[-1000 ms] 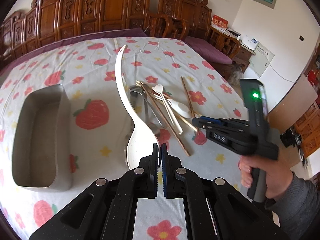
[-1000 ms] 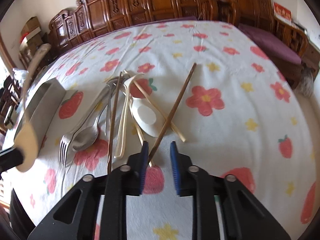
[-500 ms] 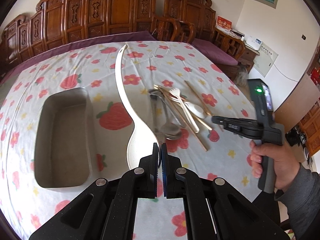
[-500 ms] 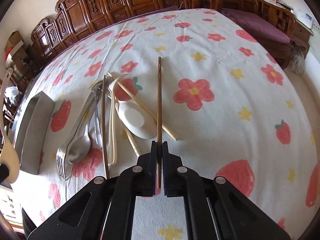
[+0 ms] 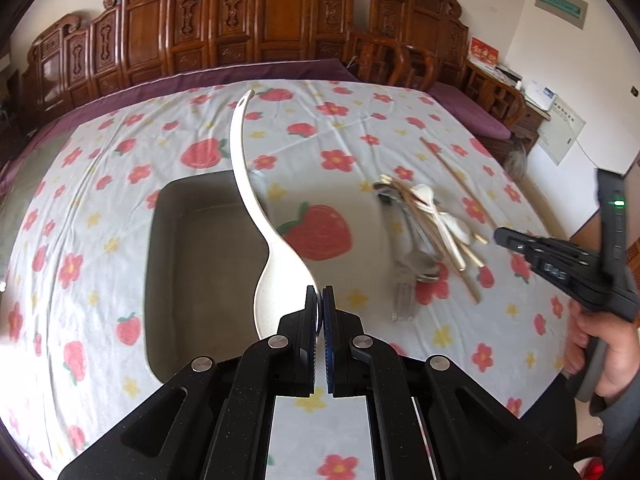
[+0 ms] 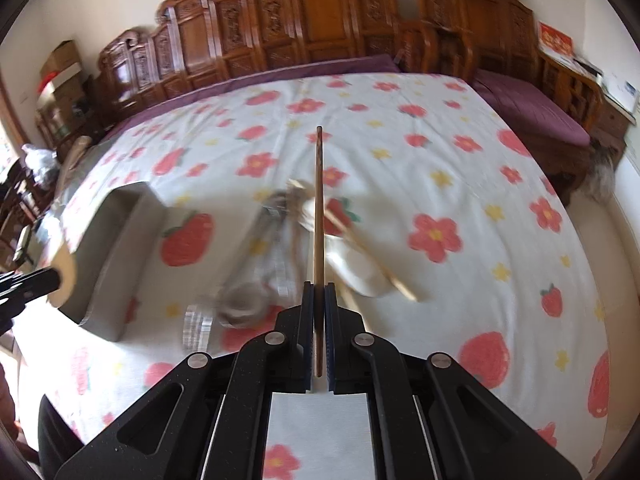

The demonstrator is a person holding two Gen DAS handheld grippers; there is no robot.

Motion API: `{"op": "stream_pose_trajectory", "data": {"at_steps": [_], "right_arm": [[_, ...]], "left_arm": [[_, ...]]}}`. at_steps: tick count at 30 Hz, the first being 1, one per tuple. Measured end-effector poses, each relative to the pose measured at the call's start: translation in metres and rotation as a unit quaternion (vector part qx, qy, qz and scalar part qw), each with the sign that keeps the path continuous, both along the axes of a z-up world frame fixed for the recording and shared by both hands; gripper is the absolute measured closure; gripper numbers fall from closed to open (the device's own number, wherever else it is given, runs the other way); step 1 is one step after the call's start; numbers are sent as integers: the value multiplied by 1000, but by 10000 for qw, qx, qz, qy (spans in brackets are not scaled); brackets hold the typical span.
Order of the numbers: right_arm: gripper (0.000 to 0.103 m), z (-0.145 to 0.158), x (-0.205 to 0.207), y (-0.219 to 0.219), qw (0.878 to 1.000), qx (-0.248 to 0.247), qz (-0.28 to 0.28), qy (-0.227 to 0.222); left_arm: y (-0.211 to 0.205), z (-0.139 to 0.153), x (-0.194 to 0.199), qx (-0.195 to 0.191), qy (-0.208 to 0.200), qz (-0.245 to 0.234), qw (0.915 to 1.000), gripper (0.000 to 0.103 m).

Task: Organize utensils
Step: 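Lift the white ceramic spoon with the left tool and carry it over the steel tray, then lower the ceramic spoon into the tray and open the left tool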

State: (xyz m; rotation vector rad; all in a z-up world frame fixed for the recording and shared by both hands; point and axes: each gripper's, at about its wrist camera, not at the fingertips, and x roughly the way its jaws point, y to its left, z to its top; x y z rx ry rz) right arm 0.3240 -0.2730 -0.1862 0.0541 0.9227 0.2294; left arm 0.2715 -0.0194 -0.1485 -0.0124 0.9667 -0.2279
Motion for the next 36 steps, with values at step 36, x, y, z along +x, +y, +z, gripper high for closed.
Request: {"op": "stream_pose_trajectory", "data": {"at_steps": [36], "right_arm": [[97,1,-11,211,9901,537,1264,294]], "left_arm": [[105,1,-21,-71,-237,647,9976,74]]}}
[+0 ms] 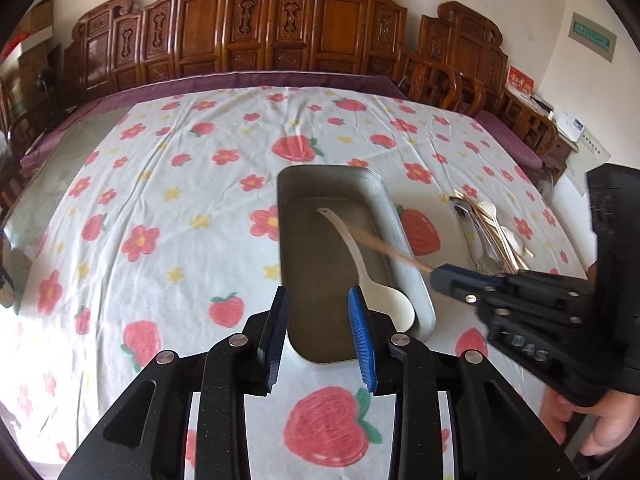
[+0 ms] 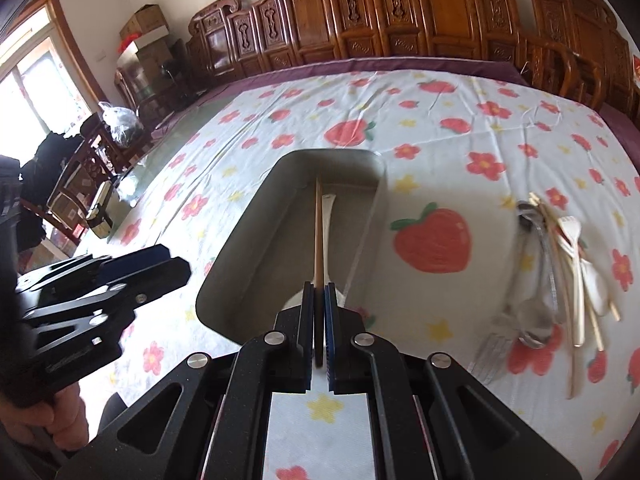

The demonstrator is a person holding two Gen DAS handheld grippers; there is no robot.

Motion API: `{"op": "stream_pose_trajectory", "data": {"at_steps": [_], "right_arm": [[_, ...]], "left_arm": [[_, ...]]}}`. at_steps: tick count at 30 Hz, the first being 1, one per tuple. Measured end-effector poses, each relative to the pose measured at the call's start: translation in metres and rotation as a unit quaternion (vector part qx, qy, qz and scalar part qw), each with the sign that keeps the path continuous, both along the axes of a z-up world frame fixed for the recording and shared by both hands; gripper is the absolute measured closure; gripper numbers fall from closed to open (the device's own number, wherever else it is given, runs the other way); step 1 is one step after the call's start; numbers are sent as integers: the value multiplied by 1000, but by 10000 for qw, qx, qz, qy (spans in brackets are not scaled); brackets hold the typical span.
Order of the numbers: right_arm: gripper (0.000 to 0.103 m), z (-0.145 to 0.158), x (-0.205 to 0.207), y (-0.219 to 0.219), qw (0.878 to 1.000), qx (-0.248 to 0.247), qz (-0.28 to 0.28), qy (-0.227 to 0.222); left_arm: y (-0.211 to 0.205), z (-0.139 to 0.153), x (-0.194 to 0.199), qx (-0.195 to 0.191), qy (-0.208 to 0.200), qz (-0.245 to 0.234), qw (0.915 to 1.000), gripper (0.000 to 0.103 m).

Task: Organize utensils
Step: 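Lower the ceramic spoon into the tray and open the left tool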

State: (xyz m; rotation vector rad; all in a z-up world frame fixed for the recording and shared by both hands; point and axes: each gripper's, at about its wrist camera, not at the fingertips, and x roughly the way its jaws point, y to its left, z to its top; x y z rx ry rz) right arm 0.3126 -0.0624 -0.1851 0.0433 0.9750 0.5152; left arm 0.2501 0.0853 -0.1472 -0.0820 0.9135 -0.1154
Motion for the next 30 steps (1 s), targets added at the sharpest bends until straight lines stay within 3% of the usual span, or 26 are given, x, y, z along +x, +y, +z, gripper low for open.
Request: {"op": "stream_pose_trajectory", "data": {"at_steps": [12,19,24,30], "right_arm": [[97,-5,13,35,9992,-381,-46,-130],[86,-3,10,42,9996,32,288,-27],[84,2,5,30,9989,106,437,-127],[84,10,-7,-15,9985,15,387,-379]], "left_arm": [[22,1,-8,-24,-47,123,9999,73],[29,3,-13,-40,-83,165,9998,70],[23,2,-14,-57,-91,92,9999,68],[2,4,-14,-50,-121,-83,9999,68]]}}
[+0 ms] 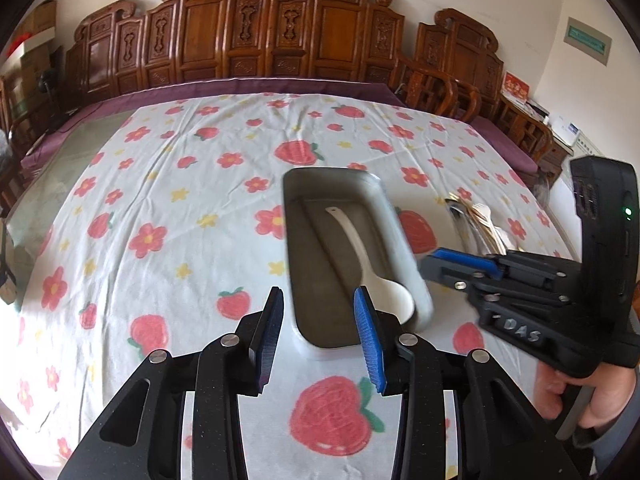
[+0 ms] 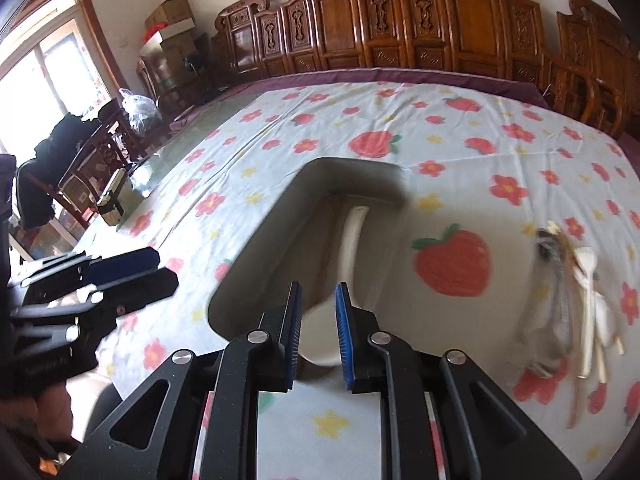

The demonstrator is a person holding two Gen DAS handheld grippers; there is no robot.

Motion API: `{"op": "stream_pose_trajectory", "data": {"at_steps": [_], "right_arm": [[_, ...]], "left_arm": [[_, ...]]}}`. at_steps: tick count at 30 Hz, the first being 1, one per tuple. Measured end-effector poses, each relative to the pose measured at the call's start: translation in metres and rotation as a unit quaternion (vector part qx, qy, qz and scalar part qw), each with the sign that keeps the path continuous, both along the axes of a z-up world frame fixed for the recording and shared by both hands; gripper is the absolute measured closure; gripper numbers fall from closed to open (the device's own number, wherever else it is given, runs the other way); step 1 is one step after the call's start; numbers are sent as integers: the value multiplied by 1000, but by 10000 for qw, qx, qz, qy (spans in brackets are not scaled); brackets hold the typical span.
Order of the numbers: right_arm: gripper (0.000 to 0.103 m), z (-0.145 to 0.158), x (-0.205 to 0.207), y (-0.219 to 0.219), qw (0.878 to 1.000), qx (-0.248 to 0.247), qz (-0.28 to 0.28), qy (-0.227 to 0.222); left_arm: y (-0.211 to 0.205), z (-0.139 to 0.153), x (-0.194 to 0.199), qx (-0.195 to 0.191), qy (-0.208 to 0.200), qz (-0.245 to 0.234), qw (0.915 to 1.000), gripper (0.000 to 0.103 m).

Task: Organize utensils
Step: 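Lower the ceramic spoon into the tray and open the left tool, then move the left tool to the metal fork and close on its handle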

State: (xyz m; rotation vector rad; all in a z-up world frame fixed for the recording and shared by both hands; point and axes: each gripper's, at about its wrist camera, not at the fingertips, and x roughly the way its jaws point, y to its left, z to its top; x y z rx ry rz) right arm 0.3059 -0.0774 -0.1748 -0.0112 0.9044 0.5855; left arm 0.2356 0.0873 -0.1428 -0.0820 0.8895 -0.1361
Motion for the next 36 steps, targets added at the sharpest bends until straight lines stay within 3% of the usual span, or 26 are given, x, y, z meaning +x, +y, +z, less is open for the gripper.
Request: {"op": "stream_pose_trajectory", "data": {"at_steps": [15,17,18,23,27,36], "right_arm": [[84,-7,-17,-165,9947,-471,-824,-404],[79,-12,-15,-180,9937,-475,-946,-363],[74,-15,-14,-185,9934,-456,-996,-344],[73,-30,-10,-201,9924,-565,-1063,-238],[73,-41,-5,-211,9919,-580,-1127,-88],[73,-53,-1,-224,9904,-606,-1235,95]], "left_arm": [[-75,-5,2,-93,-27,-520,9986,68],[-87,-7,3,-105,-10,-592,9982,68],[-93,-9,3,-116,7,-626,9980,68],[-120,-16,5,-104,83,-789,9968,67],[-141,-22,9,-104,121,-879,9960,57],[-174,-46,33,-95,402,-929,9948,57]]}}
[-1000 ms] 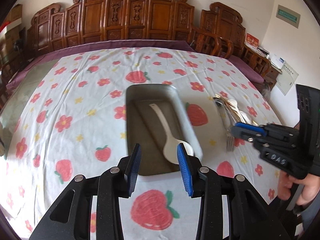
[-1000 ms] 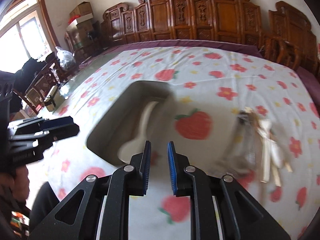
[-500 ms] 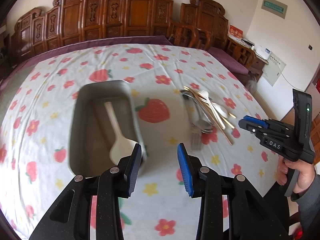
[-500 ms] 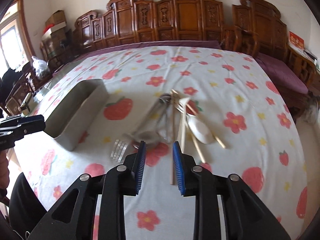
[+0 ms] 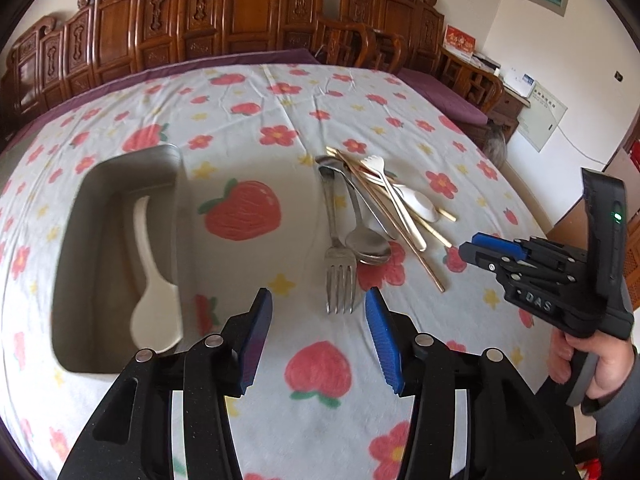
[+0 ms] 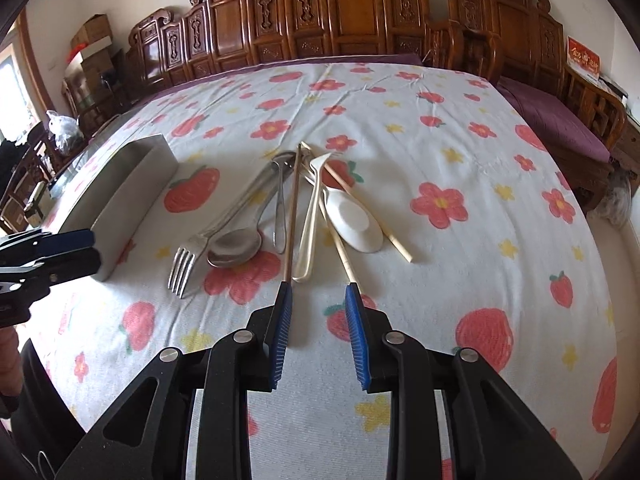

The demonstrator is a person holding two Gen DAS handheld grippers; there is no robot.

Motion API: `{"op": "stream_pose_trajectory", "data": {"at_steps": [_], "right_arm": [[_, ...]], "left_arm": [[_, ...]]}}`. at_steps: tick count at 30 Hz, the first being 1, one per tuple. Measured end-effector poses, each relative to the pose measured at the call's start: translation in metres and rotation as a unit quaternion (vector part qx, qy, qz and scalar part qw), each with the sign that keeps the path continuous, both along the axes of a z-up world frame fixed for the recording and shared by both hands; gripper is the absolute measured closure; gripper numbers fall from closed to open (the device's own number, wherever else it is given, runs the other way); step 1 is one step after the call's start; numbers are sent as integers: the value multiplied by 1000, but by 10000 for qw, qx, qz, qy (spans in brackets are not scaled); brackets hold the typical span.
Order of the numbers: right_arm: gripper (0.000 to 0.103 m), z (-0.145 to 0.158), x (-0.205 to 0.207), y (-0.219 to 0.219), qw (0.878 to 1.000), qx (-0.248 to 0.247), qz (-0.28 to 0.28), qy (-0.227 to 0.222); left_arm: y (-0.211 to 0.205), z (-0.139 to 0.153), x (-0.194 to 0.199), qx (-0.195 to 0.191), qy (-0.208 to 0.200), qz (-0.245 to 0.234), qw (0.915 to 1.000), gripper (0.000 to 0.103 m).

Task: Organize utensils
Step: 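Move the left tool to the metal fork and close on its handle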

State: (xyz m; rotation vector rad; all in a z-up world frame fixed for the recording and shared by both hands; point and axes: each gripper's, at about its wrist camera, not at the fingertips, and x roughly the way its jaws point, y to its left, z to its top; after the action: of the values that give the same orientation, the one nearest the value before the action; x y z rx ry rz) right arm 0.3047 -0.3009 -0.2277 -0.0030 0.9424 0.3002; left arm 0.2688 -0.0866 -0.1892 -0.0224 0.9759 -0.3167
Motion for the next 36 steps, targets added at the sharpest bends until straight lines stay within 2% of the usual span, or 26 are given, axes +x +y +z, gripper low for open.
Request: {"op": "stream_pose_trajectory", "data": {"at_steps": [5,20,29,31,33,36], "right_arm": [[73,0,0,0,10000,18,15,15],[73,5,1,-3,9999,160,-22,13],[73,4,1,-4,9998,185,-29,19],[73,4,1,-4,9998,183,-31,22],[73,4,1,-4,9998,171,-26,25],[73,4,1,-3,9999,139,-6,23]], "left_arm": [[-12,-14,21,-100,224,83,9997,57],[-36,-47,55,59,601,124,9981,57],[-45,-46,57,274,510,36,9983,57],[-44,-45,56,251,541,-5,9982,59],[-42,-45,55,209,555,-18,9982,65],[-40,-45,55,189,589,-3,9981,66]]}}
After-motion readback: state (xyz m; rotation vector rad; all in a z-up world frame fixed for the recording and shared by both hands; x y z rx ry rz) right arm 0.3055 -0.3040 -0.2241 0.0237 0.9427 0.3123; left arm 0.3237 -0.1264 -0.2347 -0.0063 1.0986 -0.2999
